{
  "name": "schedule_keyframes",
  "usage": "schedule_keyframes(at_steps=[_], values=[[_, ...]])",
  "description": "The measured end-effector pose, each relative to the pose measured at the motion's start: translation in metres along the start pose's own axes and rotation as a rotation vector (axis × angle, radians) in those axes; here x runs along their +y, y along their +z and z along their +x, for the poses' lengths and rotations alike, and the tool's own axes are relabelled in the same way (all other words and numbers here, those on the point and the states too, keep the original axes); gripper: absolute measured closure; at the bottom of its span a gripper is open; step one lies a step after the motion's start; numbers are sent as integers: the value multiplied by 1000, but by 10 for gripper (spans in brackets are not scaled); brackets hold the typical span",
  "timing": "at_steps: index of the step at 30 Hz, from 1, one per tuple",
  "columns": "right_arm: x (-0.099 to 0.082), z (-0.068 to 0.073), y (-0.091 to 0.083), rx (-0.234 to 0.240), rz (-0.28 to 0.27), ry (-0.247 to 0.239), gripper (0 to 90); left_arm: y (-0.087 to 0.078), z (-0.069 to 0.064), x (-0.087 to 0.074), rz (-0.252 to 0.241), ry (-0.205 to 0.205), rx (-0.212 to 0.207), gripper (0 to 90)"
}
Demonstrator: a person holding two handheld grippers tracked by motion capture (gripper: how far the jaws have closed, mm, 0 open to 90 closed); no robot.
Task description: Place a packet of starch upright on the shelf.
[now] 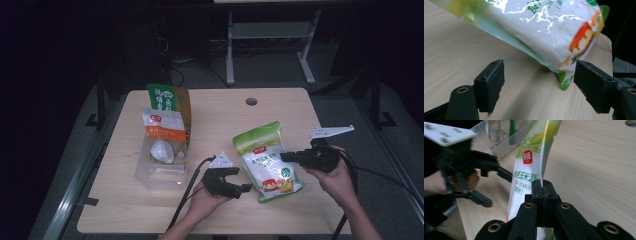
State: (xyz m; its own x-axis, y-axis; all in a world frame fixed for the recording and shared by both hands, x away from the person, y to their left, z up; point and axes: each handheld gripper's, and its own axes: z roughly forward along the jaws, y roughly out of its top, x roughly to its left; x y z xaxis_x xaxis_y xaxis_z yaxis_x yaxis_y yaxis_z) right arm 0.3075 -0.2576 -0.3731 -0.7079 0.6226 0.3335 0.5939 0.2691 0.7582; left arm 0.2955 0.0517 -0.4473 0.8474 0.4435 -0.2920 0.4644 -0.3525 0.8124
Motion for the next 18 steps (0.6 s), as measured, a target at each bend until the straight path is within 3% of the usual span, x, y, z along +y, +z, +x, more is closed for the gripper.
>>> schedule_keyframes(at_steps=[3,4,8,14,18], values=[[6,7,-1,19,-9,-27,900,7,5,2,-10,-18,-32,263],[8,9,0,26,-12,-39,900,9,7,2,-13,-48,-54,270],[15,17,4,48,-10,-63,900,12,14,3,-49,-73,-132,409],[19,23,10,79,-27,-78,900,3,22,4,-79,-120,-157,600],[22,26,15,99,-42,-87,900,-7,23,7,-100,-123,-115,679]])
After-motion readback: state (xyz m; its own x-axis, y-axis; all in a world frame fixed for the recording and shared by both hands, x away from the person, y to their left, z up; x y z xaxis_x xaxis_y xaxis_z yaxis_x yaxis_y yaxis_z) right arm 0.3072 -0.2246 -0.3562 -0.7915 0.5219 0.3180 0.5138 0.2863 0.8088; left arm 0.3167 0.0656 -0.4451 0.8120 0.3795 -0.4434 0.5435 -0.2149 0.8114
